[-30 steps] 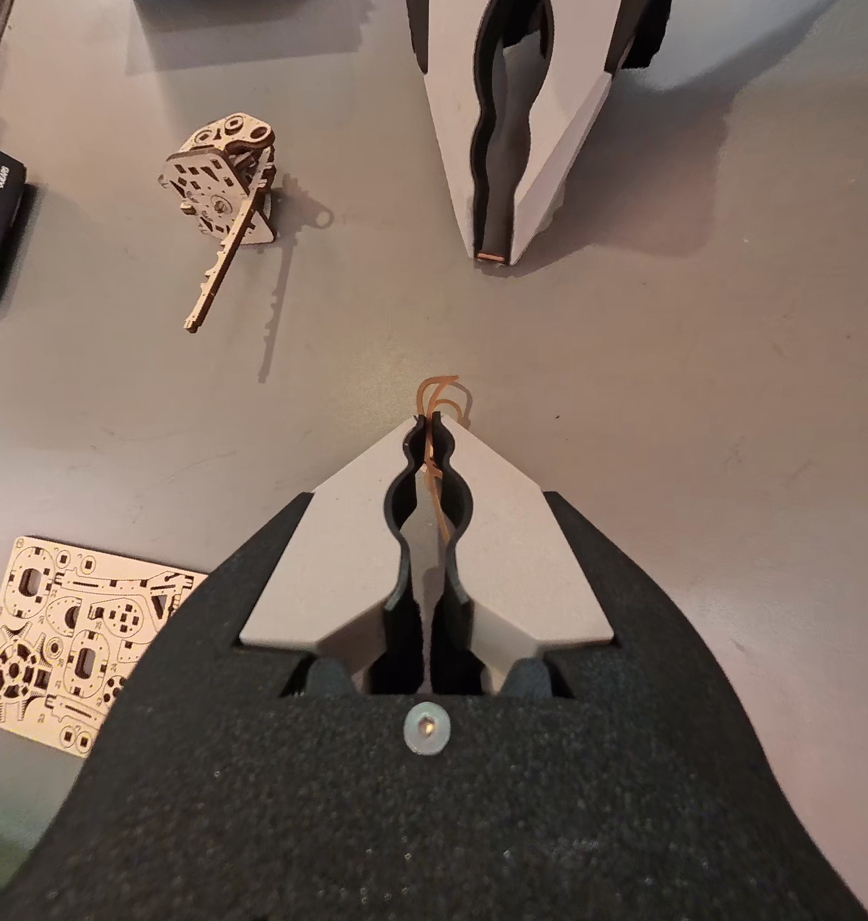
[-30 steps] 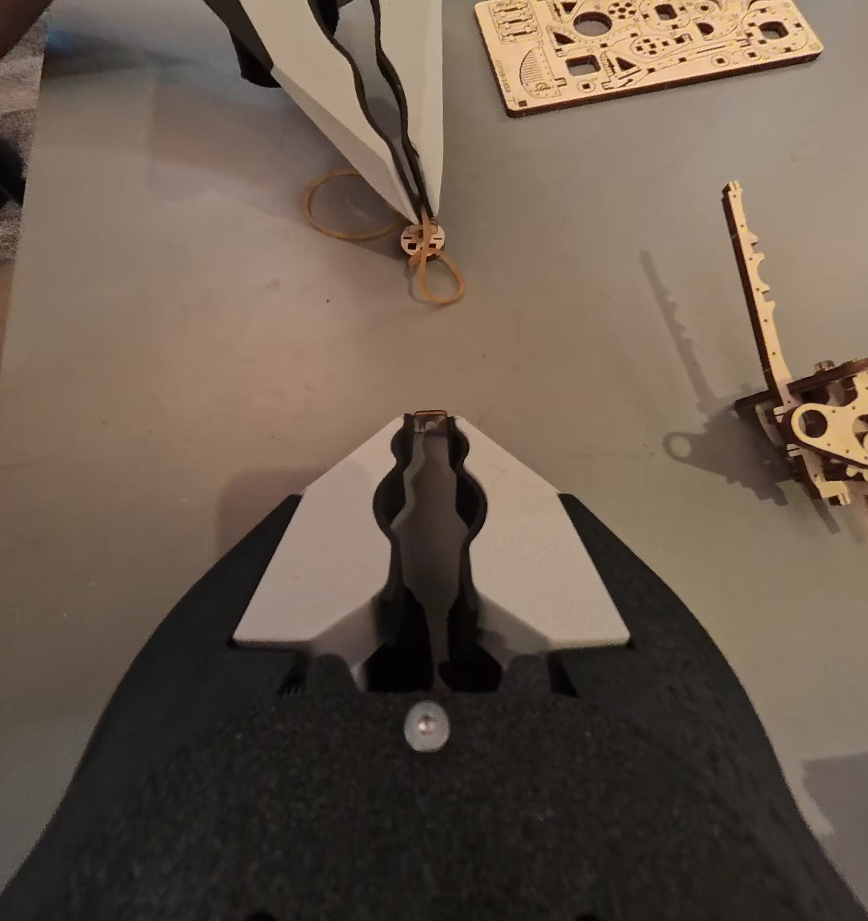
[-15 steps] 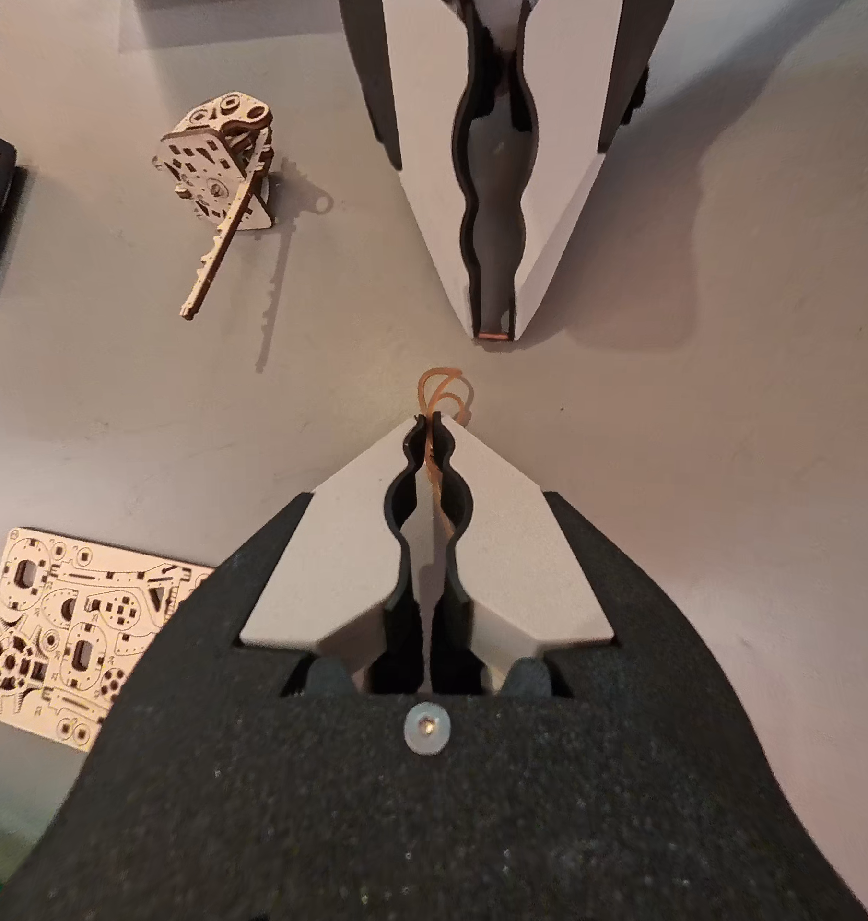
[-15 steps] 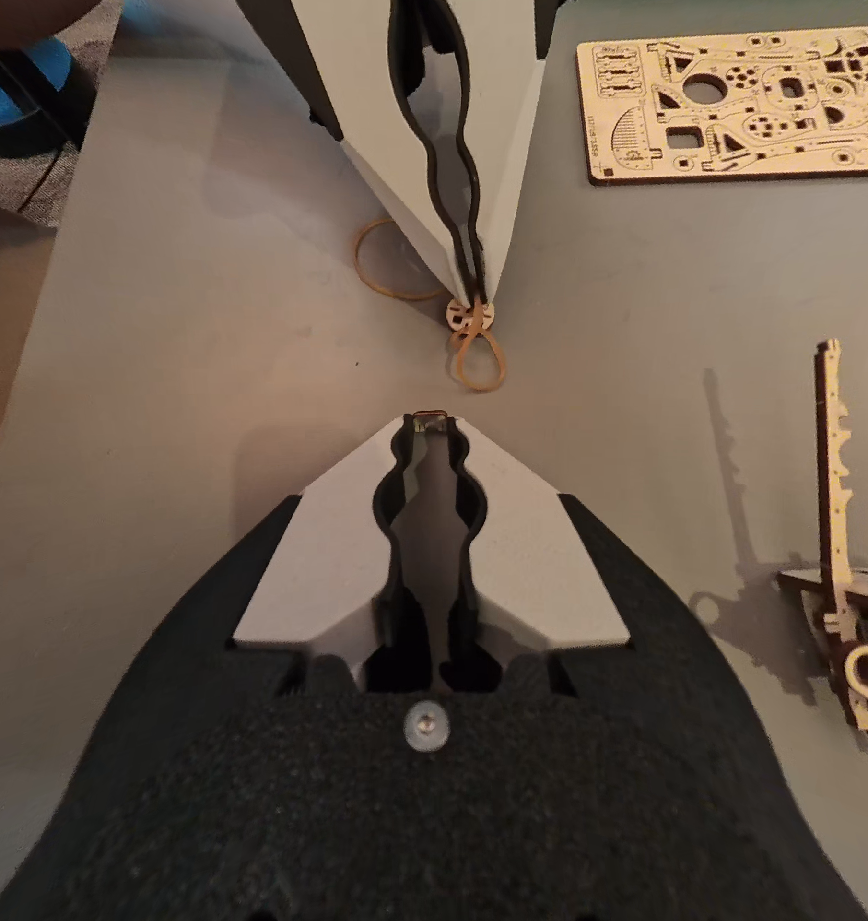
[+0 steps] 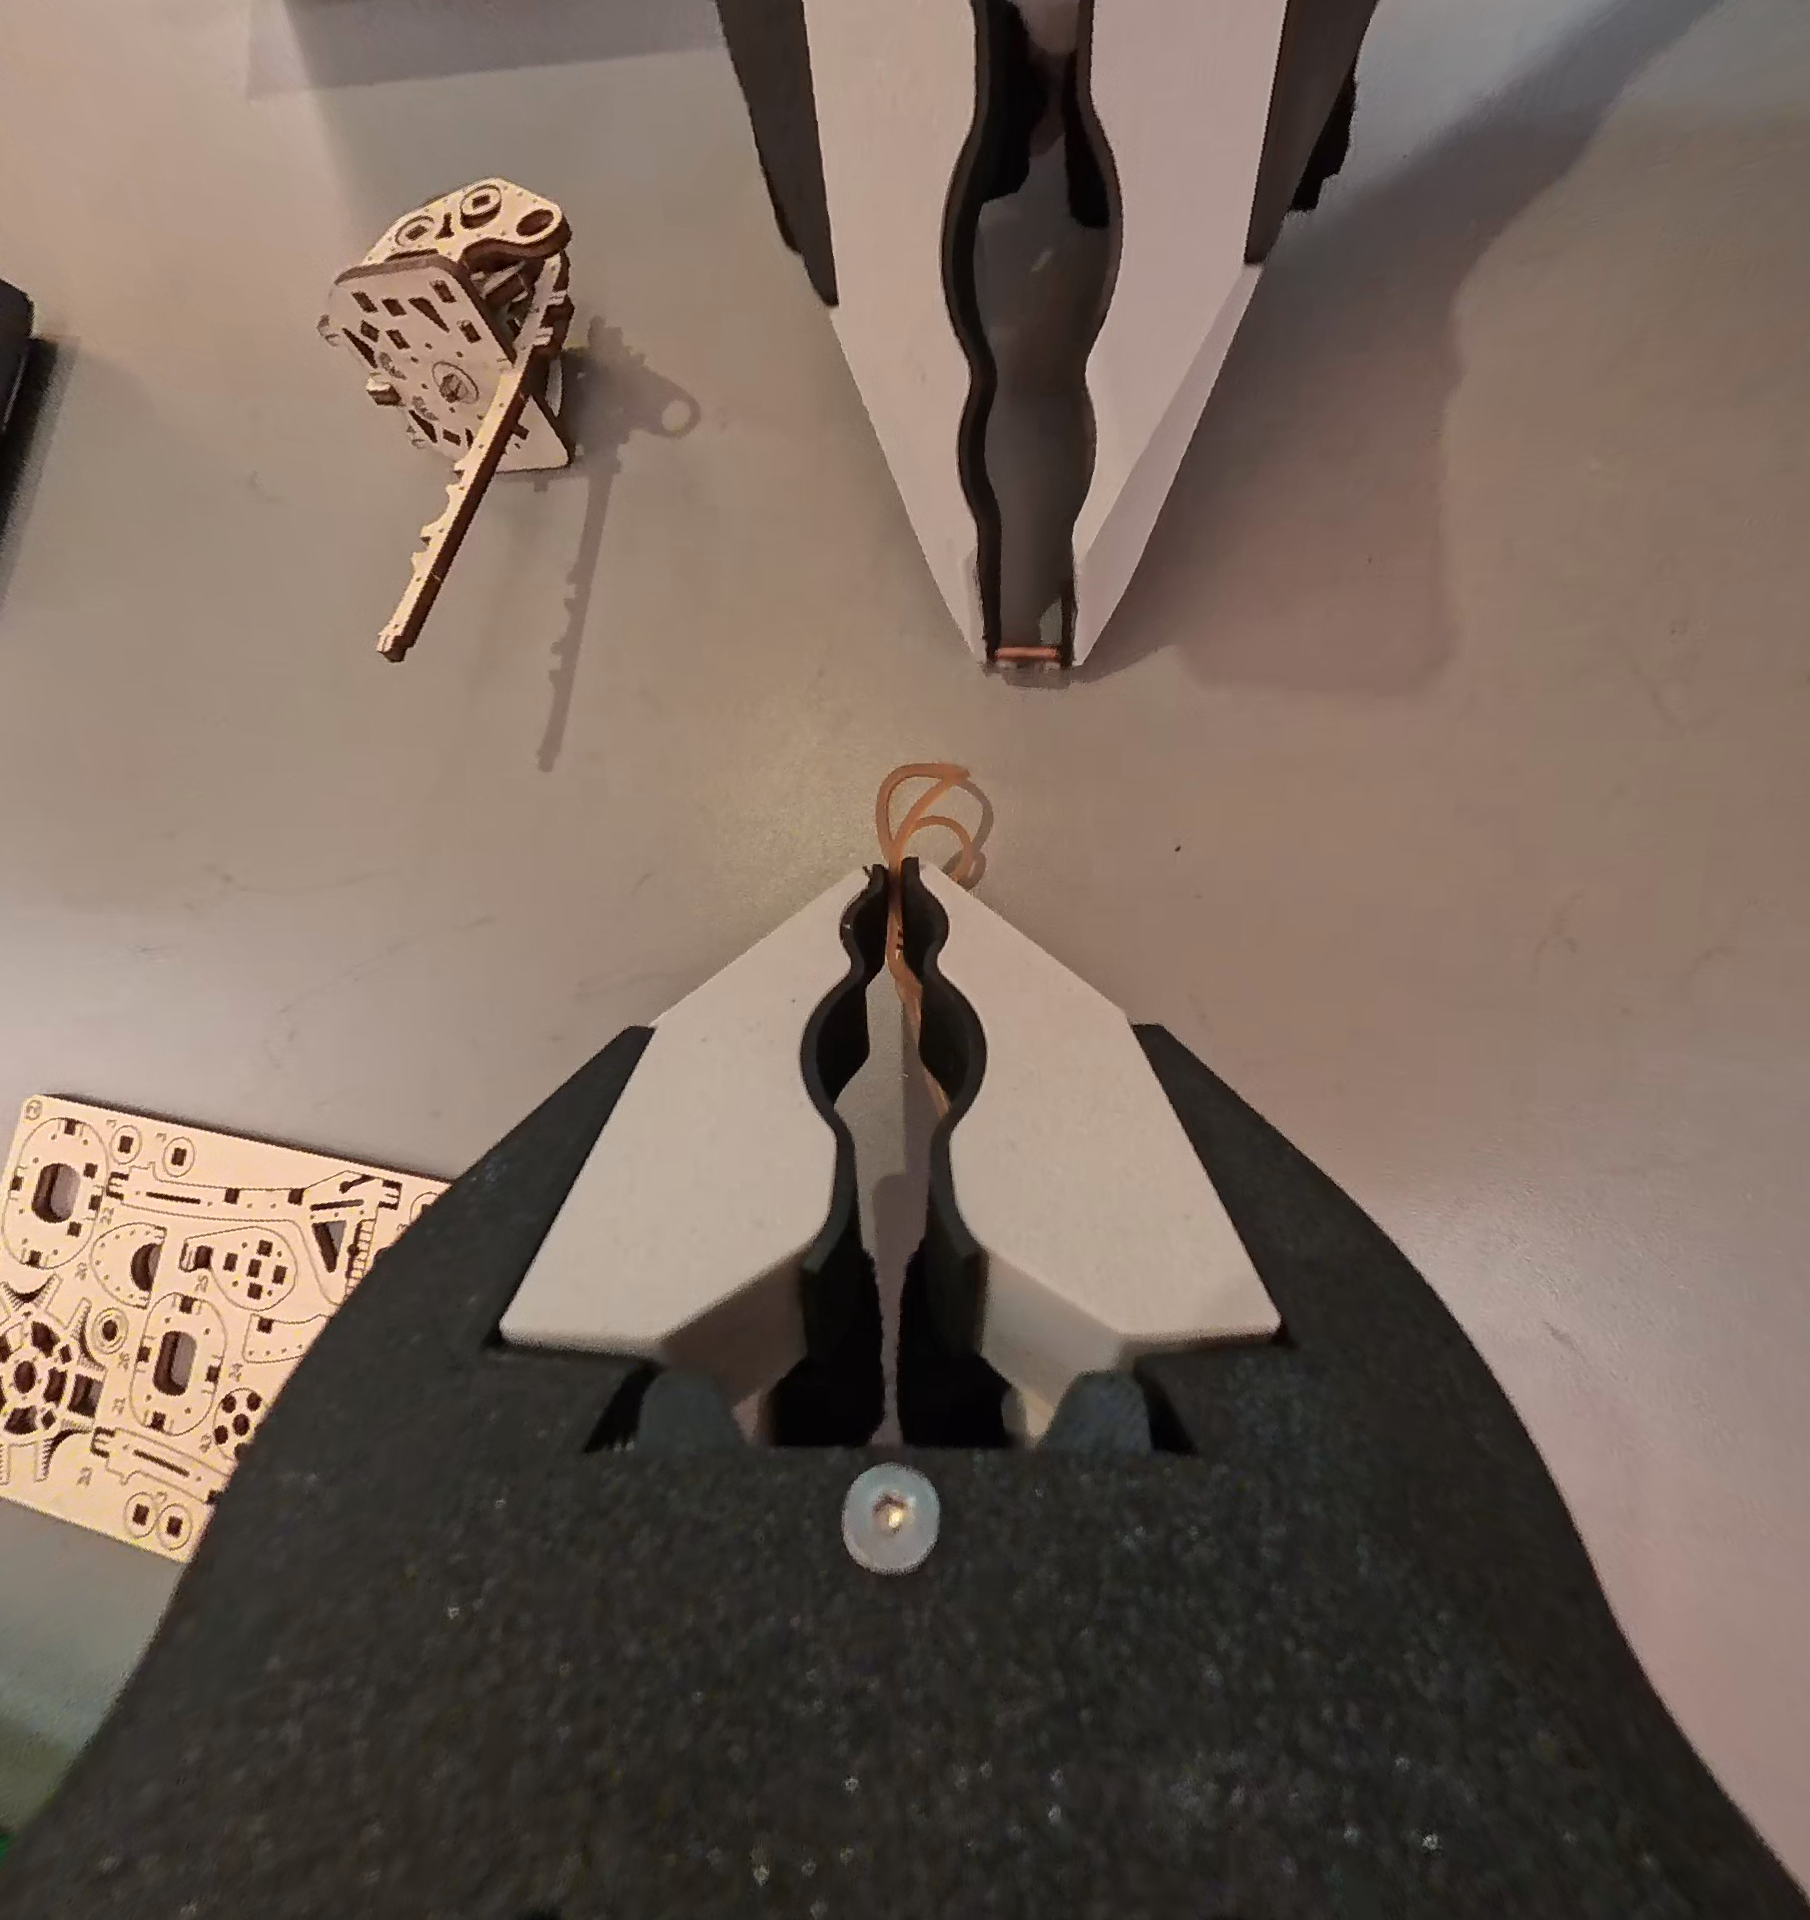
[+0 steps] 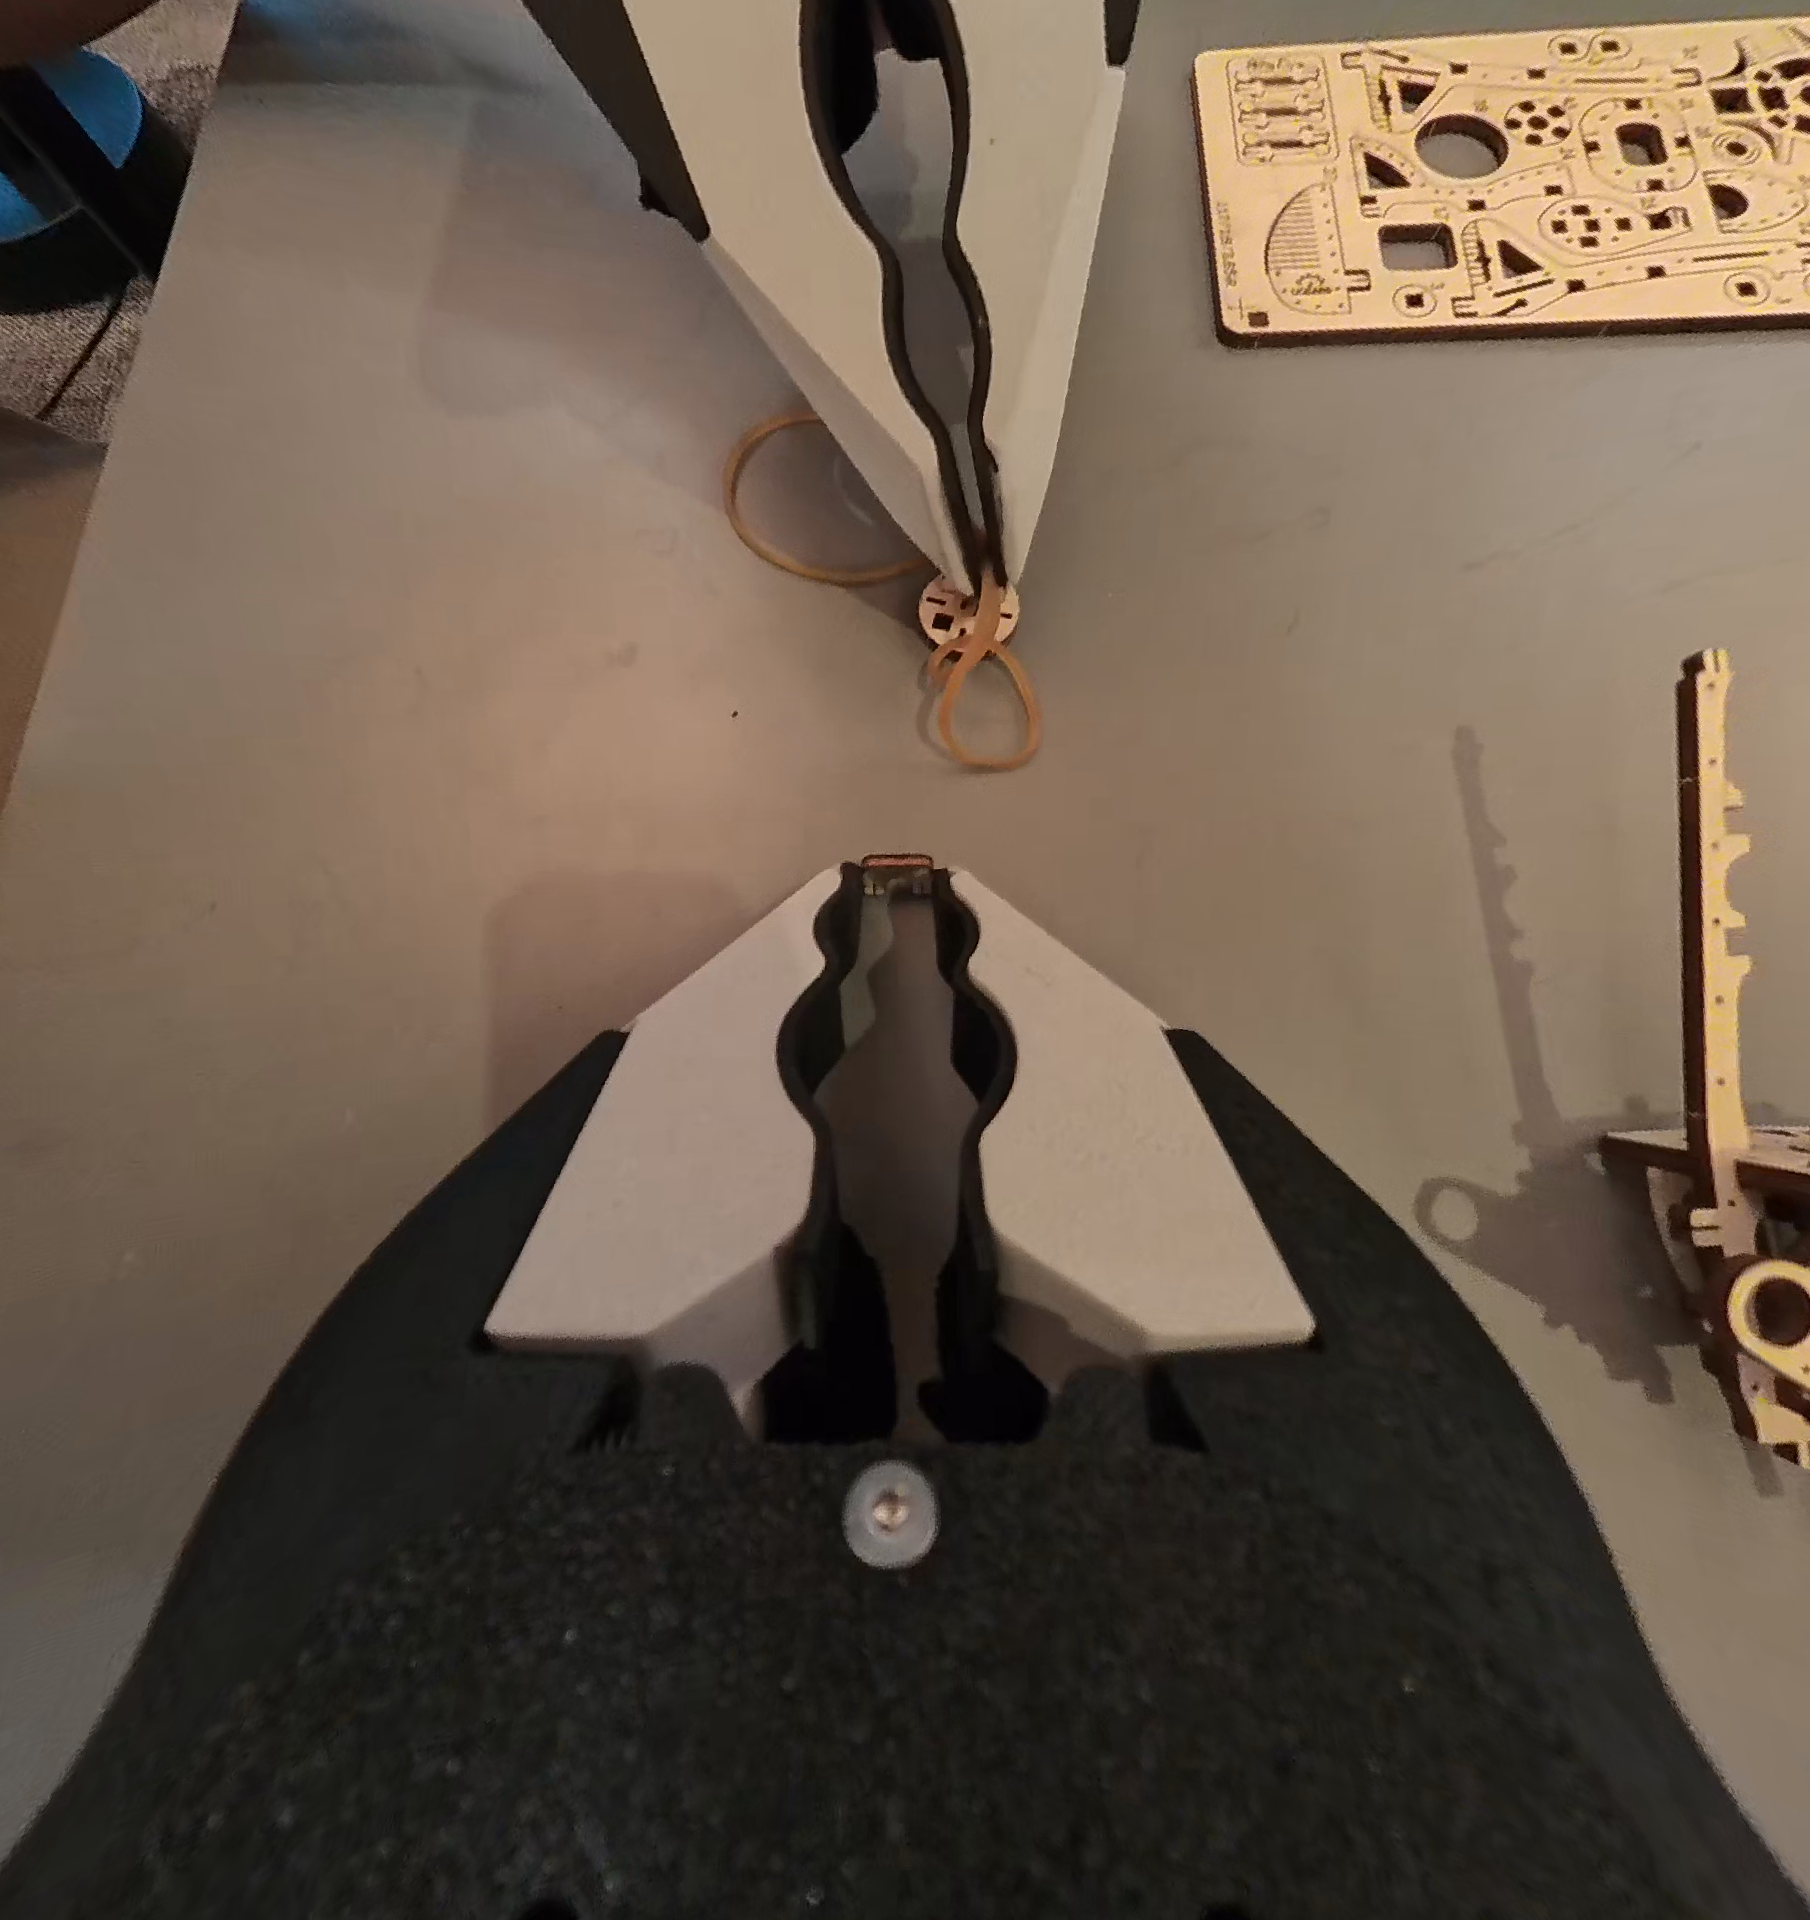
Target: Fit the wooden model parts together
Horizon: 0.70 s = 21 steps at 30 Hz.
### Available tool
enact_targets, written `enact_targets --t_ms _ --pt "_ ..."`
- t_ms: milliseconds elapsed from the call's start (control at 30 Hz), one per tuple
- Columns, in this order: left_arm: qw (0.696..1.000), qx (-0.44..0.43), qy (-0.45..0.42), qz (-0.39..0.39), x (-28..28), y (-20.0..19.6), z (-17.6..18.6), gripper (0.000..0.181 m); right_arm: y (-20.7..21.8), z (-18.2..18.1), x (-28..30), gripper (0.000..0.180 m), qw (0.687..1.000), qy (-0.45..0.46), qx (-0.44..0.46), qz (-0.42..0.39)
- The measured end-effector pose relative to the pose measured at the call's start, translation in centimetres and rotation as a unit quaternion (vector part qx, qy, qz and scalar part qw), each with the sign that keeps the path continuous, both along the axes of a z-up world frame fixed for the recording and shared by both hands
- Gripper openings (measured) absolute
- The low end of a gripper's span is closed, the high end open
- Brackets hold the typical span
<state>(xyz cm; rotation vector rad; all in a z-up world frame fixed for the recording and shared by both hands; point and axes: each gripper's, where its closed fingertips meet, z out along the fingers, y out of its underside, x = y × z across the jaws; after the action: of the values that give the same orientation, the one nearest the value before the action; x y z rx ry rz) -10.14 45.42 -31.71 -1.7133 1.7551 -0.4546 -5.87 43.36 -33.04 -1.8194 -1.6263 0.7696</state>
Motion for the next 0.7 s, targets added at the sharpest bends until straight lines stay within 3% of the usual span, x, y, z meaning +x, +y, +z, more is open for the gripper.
enact_targets --t_ms 433,567,700 --pt "1.000 0.001 0.002 0.001 0.0 0.1 0.0 0.000 0.2 0.9 0.7 0.025 1.000 -0.019 0.017 -0.011" --pt "1.000 0.002 0.004 0.002 -0.1 0.1 -0.1 0.000 0.3 0.6 1.7 0.029 0.992 -0.119 0.020 -0.042" --pt "1.000 0.002 0.006 0.003 -0.2 0.2 -0.1 0.000 -0.4 0.2 1.8 0.047 0.978 -0.206 -0.006 -0.030"
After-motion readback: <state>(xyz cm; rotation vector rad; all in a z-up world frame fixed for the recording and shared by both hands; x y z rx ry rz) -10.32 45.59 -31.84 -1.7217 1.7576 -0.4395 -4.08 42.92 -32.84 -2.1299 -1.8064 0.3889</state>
